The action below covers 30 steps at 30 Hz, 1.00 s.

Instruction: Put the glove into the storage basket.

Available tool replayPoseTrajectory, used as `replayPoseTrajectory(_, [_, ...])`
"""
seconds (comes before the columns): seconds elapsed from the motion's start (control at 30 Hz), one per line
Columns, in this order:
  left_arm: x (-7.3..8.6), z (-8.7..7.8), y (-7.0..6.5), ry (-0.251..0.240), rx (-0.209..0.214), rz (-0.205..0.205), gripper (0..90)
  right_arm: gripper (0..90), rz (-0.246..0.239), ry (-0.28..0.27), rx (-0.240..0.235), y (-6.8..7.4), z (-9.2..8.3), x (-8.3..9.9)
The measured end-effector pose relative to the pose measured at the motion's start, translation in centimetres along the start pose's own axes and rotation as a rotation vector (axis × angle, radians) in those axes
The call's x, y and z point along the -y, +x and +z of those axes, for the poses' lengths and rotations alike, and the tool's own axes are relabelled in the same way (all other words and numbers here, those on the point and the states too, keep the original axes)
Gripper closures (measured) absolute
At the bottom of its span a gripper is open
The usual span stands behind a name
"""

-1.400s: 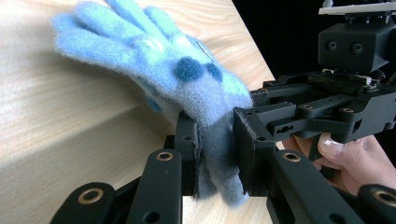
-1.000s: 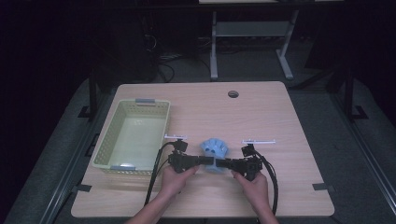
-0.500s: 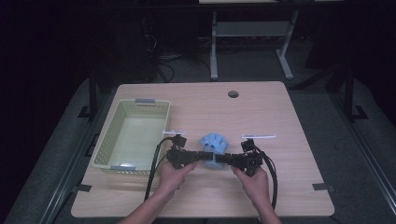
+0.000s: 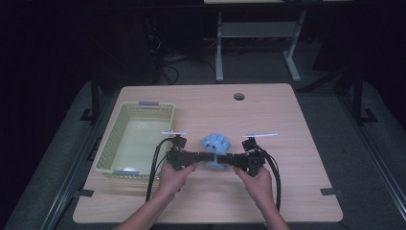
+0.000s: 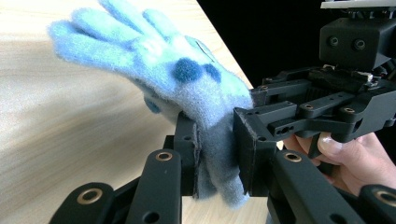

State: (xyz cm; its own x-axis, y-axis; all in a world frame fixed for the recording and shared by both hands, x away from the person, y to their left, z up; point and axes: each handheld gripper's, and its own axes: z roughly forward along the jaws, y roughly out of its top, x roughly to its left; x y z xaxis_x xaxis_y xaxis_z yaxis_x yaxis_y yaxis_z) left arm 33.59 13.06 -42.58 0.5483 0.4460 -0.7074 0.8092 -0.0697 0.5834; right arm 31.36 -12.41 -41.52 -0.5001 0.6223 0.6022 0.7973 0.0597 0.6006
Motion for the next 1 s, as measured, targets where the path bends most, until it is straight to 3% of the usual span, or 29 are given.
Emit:
replayPoseTrajectory(0.13, [-0.2,-0.2,0.0,0.003,-0.002,0.011,71.6,71.6,0.0,0.006,-0.003,0.2,0.1,-0.3])
replayPoseTrajectory(0.57, [-0.4,-1.9,0.1,-0.02,-0.009,-0.014,71.6,71.6,-0.026,0.022,-0.006,1.3,1.0,-1.3])
replayPoseTrajectory(0.93, [-1.1,-3.1,0.0,-0.029,-0.011,0.01,72.5,71.8,-0.032,0.01,-0.033,2.0,1.4,-2.1])
replayPoseTrajectory(1.0, [-1.3,-3.5,0.1,-0.035,-0.007,-0.008,72.7,71.8,-0.038,0.013,-0.032,2.3,1.5,-2.4])
